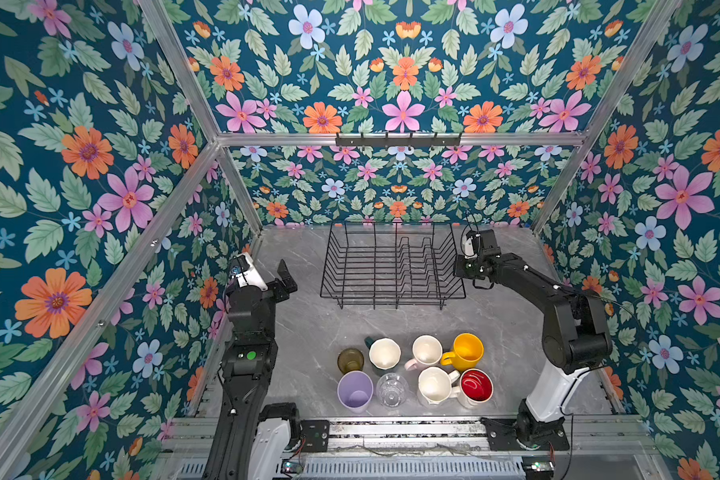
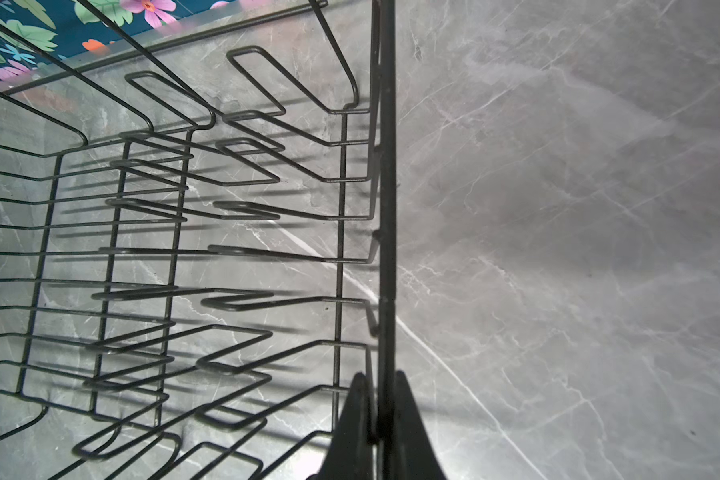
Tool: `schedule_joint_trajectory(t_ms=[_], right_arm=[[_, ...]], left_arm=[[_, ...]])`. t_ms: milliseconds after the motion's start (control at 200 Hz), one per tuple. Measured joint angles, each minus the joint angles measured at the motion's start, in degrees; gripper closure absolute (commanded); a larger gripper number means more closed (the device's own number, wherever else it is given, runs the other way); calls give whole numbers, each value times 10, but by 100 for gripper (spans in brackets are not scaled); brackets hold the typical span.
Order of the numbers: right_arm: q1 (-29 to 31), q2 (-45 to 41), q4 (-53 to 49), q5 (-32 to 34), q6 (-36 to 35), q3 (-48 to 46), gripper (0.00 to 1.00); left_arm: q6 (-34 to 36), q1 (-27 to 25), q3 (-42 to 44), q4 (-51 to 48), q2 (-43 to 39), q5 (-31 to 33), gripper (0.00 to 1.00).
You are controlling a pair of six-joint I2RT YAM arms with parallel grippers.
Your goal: Load the cups into the dish rack
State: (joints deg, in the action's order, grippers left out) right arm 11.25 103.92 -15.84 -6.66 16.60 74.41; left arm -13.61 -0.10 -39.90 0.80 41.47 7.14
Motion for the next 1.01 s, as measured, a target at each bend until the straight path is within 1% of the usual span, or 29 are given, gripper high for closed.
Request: schedule_joint_trajectory(t_ms=[305, 806, 921, 1006], right_arm=[[-9, -9, 16, -3, 0, -20, 100], [-18, -39, -8, 3, 18, -40, 100], [-19, -42, -14, 3, 21, -39, 90], [-19, -45, -29, 4, 23, -35, 71]], left_arm=[[0, 1, 0, -2, 2, -6, 0], [-1, 4, 0, -4, 1, -10, 0], [-2, 5, 0, -4, -1, -10, 0], [-2, 5, 0, -4, -2, -10, 0]])
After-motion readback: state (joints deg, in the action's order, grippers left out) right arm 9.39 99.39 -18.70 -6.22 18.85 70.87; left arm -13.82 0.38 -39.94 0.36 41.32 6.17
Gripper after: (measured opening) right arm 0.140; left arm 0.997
